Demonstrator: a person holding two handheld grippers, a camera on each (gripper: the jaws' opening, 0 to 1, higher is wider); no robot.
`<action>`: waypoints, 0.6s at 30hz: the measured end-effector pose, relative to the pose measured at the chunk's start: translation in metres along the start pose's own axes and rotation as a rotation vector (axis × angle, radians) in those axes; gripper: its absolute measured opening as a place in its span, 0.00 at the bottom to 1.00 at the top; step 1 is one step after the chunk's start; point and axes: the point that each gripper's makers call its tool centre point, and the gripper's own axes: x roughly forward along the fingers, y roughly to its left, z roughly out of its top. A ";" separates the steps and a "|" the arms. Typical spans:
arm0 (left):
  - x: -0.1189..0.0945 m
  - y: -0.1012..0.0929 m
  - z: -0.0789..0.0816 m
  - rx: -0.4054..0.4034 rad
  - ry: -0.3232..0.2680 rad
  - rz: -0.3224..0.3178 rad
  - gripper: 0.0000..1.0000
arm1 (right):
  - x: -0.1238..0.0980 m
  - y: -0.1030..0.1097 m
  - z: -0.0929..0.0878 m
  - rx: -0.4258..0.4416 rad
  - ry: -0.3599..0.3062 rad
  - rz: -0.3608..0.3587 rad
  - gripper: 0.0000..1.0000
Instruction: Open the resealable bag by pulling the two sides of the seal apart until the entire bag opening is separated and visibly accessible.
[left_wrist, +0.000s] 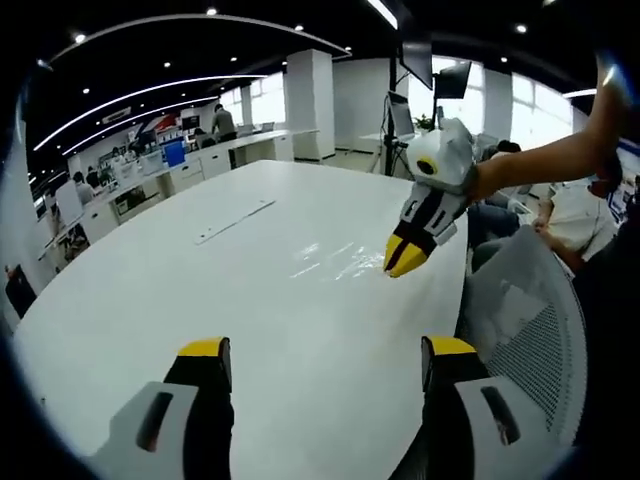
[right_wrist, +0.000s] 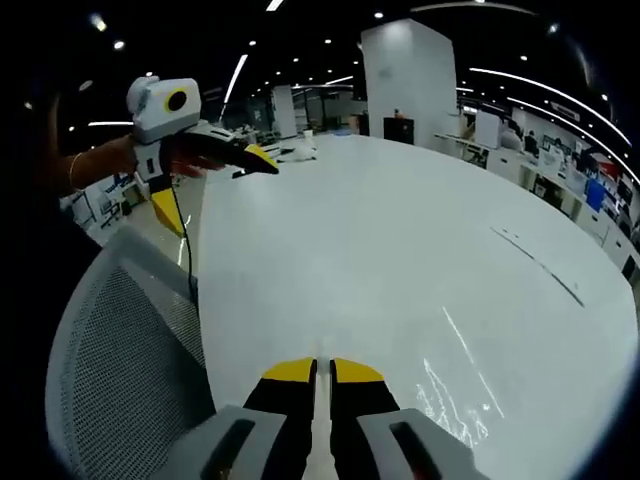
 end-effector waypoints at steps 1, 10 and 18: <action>0.001 -0.002 0.001 0.007 0.000 -0.002 0.76 | 0.000 0.003 0.001 0.001 0.000 0.010 0.00; 0.015 -0.027 0.000 0.050 0.008 -0.087 0.72 | 0.000 0.029 0.004 -0.024 0.027 0.078 0.00; 0.021 -0.042 -0.005 0.124 0.031 -0.136 0.61 | 0.003 0.046 0.003 -0.069 0.061 0.110 0.00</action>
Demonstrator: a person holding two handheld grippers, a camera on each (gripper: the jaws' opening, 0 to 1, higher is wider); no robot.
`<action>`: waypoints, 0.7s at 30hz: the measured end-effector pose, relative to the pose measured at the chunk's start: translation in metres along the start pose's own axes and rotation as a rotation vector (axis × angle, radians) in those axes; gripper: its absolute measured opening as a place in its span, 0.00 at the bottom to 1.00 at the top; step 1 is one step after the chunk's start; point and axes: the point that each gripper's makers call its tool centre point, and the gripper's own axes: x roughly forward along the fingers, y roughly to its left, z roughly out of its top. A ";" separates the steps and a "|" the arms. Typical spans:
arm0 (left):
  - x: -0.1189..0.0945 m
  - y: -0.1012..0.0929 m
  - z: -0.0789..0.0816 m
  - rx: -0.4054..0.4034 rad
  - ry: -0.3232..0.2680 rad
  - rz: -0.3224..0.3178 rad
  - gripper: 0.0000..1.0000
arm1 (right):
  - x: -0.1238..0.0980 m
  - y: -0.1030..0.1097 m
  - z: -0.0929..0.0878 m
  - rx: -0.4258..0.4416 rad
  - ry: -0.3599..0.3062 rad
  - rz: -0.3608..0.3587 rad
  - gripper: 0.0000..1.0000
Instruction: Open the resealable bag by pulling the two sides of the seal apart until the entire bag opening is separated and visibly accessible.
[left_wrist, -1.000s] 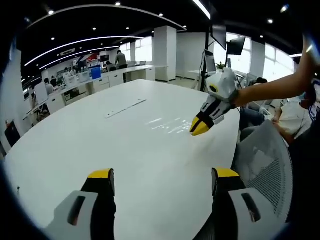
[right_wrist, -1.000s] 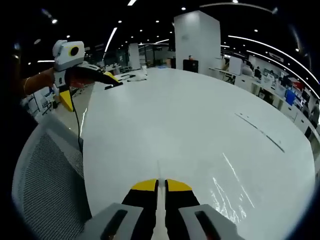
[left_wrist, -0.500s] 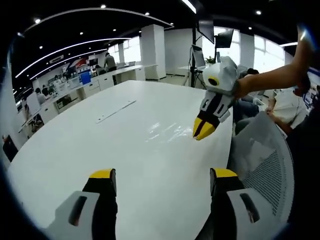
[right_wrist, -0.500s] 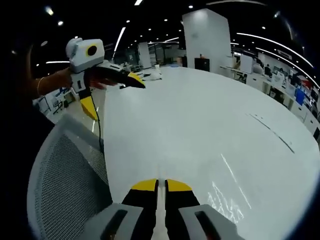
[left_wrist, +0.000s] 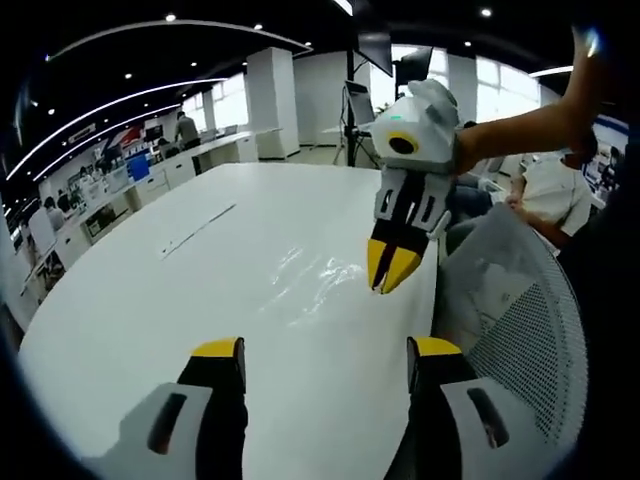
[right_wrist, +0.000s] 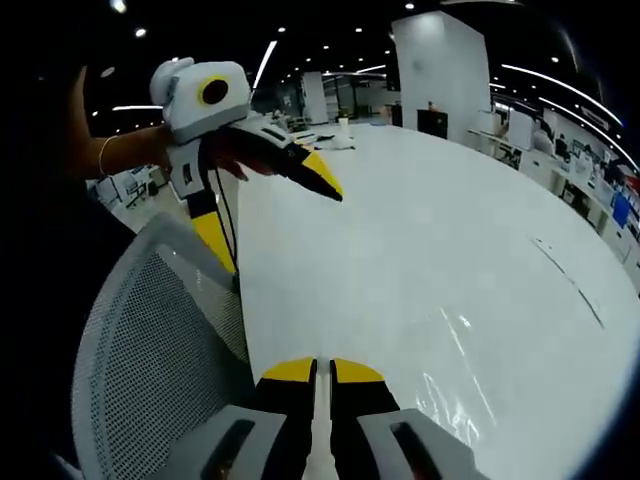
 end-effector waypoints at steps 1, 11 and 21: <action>0.001 -0.003 -0.002 0.016 0.013 -0.011 0.60 | 0.000 0.002 0.001 -0.005 0.000 0.006 0.00; 0.013 -0.020 -0.009 0.109 0.056 -0.051 0.53 | 0.005 0.016 0.007 -0.030 0.010 0.041 0.00; 0.024 -0.036 -0.002 0.186 0.051 -0.073 0.45 | 0.011 0.032 0.011 -0.056 0.024 0.088 0.00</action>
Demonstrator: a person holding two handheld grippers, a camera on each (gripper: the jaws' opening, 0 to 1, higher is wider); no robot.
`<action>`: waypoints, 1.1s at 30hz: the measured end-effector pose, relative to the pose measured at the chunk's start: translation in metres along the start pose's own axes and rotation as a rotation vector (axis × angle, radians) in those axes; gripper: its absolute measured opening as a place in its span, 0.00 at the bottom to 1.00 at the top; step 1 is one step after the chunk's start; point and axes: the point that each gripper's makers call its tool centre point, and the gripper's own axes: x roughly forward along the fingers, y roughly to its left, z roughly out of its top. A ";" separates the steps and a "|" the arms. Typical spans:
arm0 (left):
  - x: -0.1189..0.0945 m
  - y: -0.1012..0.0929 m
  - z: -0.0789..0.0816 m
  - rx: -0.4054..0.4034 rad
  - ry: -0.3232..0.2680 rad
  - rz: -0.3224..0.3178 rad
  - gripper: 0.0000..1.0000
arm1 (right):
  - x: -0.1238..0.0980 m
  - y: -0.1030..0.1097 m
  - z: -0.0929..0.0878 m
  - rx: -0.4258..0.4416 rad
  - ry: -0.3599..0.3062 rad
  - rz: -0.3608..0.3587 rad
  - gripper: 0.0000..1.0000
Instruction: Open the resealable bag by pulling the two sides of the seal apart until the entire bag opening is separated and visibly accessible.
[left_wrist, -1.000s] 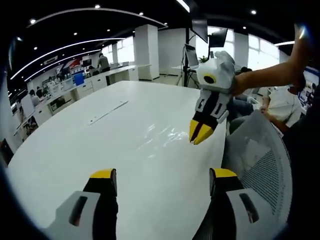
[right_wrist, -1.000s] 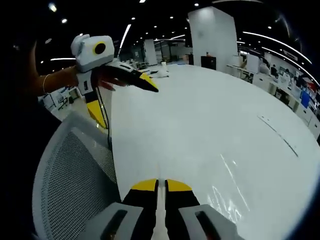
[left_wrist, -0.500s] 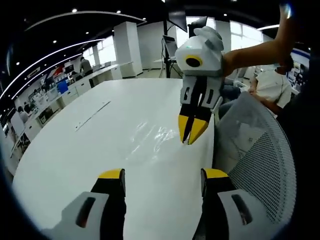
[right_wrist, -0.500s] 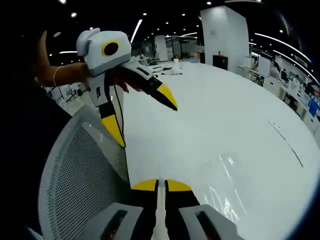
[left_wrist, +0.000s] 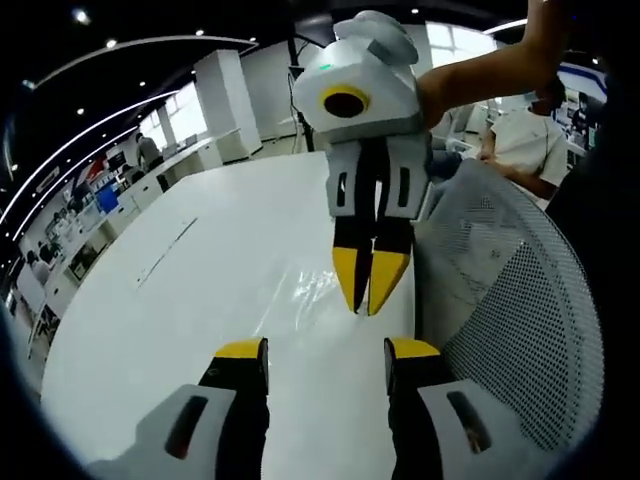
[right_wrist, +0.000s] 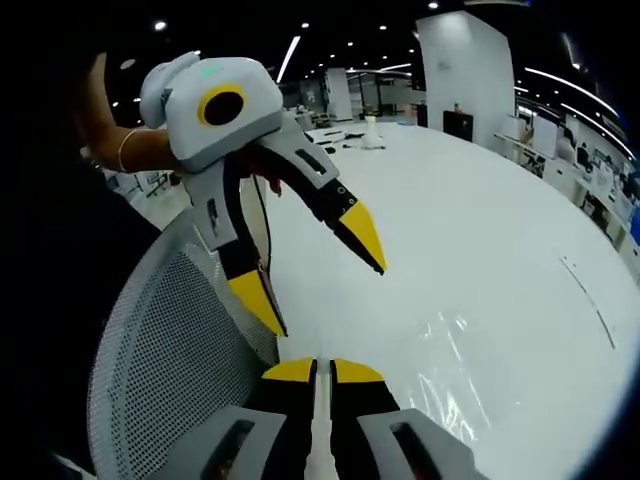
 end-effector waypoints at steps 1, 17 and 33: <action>0.002 -0.002 -0.001 0.016 0.008 -0.004 0.44 | 0.001 0.001 0.000 -0.002 0.003 0.004 0.00; 0.005 -0.032 -0.011 0.079 0.035 -0.093 0.21 | 0.003 0.019 -0.003 -0.039 0.047 0.065 0.00; 0.005 -0.050 -0.009 0.232 0.056 -0.198 0.02 | 0.005 0.030 -0.006 -0.043 0.062 0.097 0.00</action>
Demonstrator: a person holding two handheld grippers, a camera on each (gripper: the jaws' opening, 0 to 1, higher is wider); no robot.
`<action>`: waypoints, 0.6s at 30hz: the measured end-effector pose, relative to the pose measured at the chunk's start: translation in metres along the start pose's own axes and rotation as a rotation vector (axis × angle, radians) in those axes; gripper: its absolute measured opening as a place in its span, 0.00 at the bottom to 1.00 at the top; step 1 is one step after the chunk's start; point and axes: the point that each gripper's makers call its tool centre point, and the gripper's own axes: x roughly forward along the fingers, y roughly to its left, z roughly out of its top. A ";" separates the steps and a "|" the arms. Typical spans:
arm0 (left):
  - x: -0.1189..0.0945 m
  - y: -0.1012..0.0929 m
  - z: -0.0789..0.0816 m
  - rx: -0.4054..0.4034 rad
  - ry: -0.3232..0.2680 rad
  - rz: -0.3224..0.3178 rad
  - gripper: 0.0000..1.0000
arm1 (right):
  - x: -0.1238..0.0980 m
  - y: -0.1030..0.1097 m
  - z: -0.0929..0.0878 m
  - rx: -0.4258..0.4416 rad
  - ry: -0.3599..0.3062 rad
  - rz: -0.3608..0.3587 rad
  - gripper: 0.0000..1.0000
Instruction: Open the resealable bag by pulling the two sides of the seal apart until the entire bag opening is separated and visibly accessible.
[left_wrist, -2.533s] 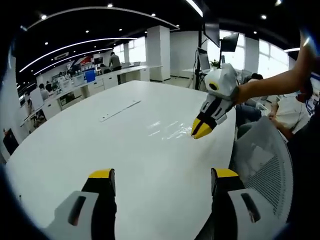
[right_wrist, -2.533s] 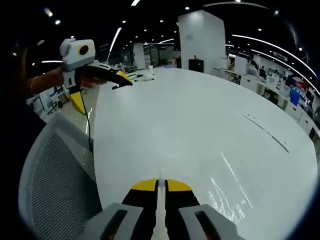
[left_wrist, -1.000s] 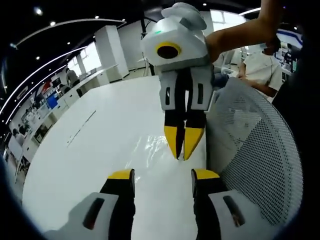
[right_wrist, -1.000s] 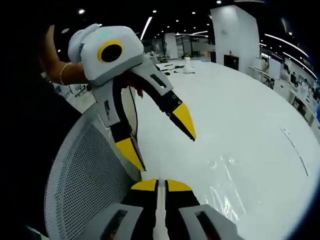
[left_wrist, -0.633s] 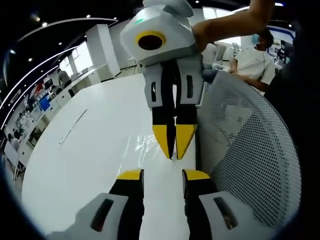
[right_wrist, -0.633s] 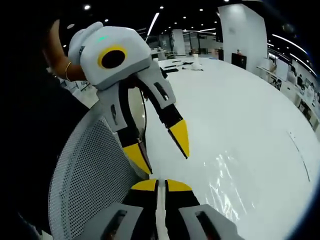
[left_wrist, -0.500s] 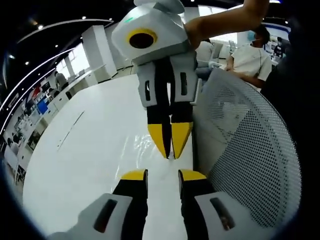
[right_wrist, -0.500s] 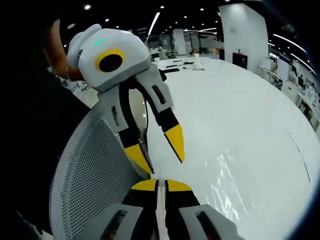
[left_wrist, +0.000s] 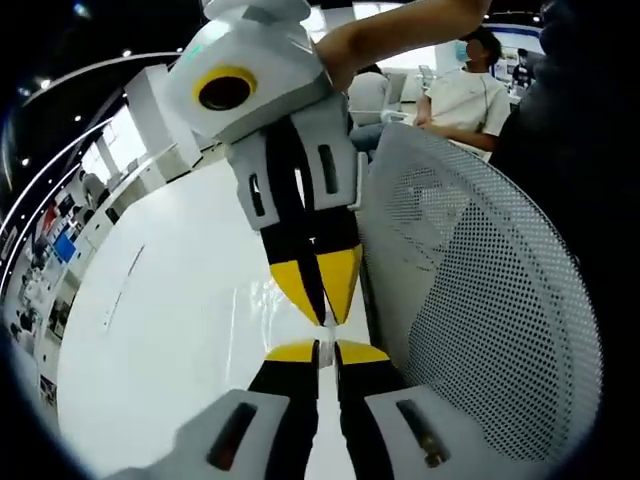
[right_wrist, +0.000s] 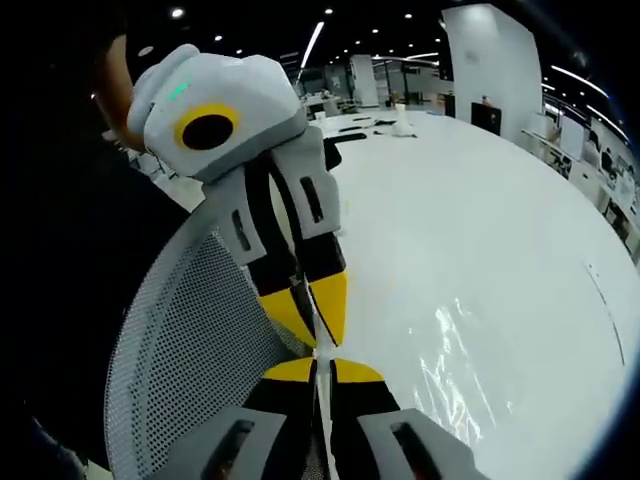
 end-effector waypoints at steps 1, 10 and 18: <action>-0.001 -0.001 0.000 0.011 0.002 -0.004 0.02 | 0.000 0.001 0.000 0.000 0.000 0.001 0.00; 0.001 -0.003 -0.001 0.045 0.002 -0.053 0.00 | 0.007 0.004 -0.004 -0.073 0.016 -0.037 0.00; 0.000 -0.001 0.000 0.029 -0.016 -0.057 0.00 | 0.006 -0.001 -0.002 -0.170 0.031 -0.125 0.00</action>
